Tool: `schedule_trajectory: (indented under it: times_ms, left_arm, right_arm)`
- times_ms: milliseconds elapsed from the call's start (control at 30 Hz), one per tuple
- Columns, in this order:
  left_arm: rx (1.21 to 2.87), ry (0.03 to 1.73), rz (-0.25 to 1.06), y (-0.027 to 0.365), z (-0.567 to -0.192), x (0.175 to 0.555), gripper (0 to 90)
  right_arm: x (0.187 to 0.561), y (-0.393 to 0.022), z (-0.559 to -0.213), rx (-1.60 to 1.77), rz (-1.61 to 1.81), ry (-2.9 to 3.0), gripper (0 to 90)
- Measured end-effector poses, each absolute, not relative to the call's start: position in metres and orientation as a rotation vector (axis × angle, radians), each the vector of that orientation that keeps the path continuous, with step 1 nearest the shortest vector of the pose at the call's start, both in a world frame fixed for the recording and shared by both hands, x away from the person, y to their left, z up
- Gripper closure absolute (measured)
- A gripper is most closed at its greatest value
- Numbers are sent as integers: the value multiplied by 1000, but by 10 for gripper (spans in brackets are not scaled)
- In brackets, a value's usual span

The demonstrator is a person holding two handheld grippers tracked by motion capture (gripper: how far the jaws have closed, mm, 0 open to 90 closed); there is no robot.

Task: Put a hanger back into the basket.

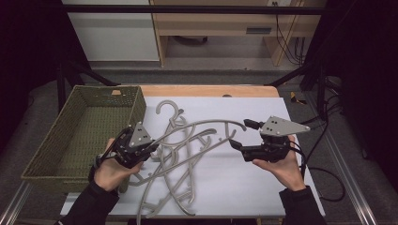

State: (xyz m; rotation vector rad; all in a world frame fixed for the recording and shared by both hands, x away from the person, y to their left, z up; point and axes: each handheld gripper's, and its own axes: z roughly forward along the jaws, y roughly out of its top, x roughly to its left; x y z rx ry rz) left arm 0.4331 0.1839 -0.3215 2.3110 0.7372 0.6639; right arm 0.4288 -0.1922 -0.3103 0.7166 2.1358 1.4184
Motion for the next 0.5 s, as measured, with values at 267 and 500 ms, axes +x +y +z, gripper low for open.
schedule_trajectory:
  times_ms: [267,500]
  left_arm:
    - [2263,742,730,190,-305,434,821]
    - [2162,780,756,212,-285,439,821]
  right_arm:
    - [418,-208,-343,918,1424,2068,103]
    - [415,-225,-368,1044,1427,2007,87]
